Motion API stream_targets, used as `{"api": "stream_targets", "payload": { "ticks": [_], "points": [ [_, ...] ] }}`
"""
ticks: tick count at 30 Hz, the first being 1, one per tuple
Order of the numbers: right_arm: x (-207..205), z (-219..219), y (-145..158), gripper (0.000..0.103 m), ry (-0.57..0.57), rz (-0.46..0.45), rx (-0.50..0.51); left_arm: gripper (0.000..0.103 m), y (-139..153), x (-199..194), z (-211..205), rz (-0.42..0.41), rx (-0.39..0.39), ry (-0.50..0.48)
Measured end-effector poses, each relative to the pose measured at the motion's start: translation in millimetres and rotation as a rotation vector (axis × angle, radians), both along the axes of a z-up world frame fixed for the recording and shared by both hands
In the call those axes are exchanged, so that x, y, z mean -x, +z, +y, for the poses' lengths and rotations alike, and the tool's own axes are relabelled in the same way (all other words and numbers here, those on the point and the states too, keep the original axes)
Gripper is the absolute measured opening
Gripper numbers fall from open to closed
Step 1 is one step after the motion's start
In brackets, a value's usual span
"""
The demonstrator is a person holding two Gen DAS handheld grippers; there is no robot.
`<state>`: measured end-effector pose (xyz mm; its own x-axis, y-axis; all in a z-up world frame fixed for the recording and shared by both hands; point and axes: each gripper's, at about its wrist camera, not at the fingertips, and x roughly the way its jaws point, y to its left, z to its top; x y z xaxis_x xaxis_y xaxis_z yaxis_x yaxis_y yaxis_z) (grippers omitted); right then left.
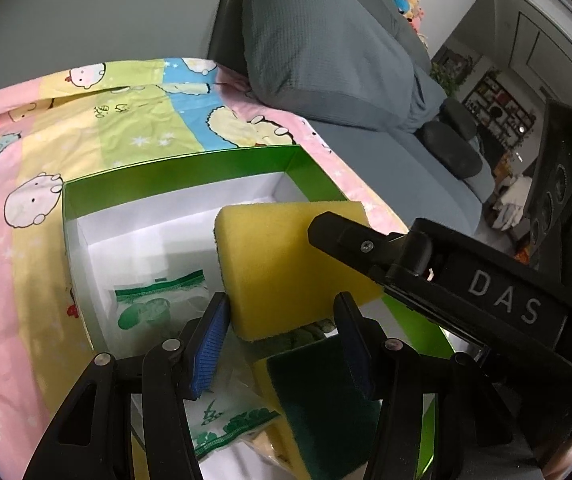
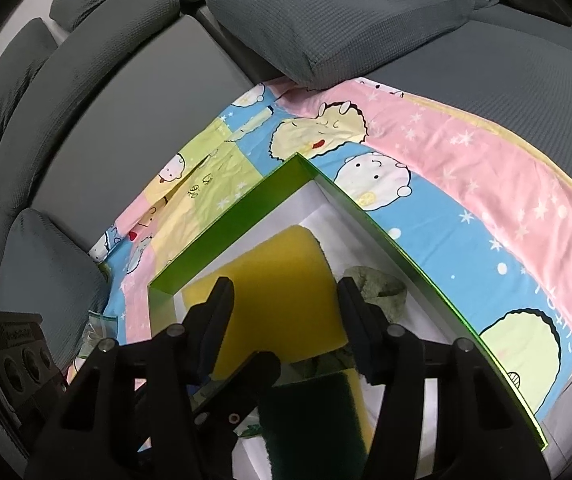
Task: Organize objects
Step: 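Lower the yellow sponge into the box and open the right gripper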
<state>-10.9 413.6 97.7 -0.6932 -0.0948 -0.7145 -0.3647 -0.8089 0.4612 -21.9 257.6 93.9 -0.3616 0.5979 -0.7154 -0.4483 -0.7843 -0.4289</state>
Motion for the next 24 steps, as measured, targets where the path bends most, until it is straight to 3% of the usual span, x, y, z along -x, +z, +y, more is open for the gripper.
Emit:
{"api": "stream_targets", "payload": {
  "ticks": [9,24],
  "points": [
    [5,6,-15,0.053,-0.022,-0.069,0.025,0.055,-7,3,11,-0.014,0.054,-0.04],
    [-4,6,-20,0.054,-0.046,-0.099,0.014,0.055,0,-12,3,-0.008,0.004,-0.022]
  ]
}}
